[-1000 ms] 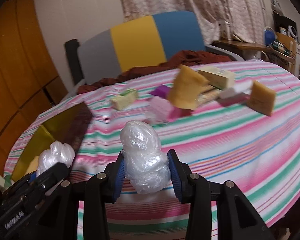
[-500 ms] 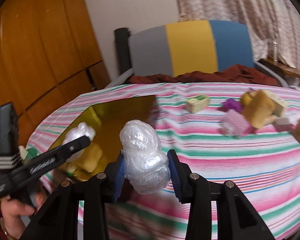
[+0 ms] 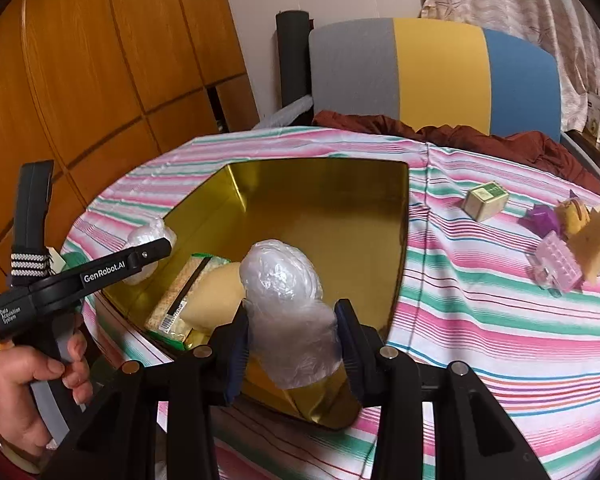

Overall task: Organize objects
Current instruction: 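Carry both plastic bundles to the gold tray and release them inside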

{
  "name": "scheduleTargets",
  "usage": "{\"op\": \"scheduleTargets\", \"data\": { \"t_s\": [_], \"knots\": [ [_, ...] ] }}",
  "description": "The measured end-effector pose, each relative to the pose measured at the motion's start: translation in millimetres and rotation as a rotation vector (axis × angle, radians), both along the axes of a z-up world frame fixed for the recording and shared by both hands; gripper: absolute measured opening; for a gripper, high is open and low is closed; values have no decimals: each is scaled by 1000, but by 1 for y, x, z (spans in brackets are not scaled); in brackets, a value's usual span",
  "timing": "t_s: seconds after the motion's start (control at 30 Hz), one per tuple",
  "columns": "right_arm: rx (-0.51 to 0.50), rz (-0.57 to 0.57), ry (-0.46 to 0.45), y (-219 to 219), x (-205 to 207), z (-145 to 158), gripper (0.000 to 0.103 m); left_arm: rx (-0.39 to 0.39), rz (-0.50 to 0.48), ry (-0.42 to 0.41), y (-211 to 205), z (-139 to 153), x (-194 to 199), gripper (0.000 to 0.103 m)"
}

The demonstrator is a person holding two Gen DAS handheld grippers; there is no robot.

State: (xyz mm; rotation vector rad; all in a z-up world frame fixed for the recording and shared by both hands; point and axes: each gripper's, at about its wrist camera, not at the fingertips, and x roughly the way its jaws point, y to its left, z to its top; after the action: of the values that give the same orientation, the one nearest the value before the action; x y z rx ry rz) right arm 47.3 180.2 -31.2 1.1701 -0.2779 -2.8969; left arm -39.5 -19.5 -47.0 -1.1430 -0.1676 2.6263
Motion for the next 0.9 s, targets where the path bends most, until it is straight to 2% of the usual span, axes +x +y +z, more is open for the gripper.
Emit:
{"op": "scheduleTargets", "data": {
  "t_s": [0.43, 0.57, 0.8, 0.9],
  "knots": [
    [-25, 24, -70, -5, -13, -11, 43, -43, -5, -37, 0, -13, -10, 37],
    [-38, 21, -48, -5, -9, -6, 53, -33, 3, -44, -3, -13, -10, 37],
    [-74, -18, -5, 8, 4, 1, 53, -48, 21, -38, -6, -12, -9, 37],
    [-88, -39, 10, 15, 8, 4, 53, -68, 36, -16, -6, -8, -8, 41]
  ]
}}
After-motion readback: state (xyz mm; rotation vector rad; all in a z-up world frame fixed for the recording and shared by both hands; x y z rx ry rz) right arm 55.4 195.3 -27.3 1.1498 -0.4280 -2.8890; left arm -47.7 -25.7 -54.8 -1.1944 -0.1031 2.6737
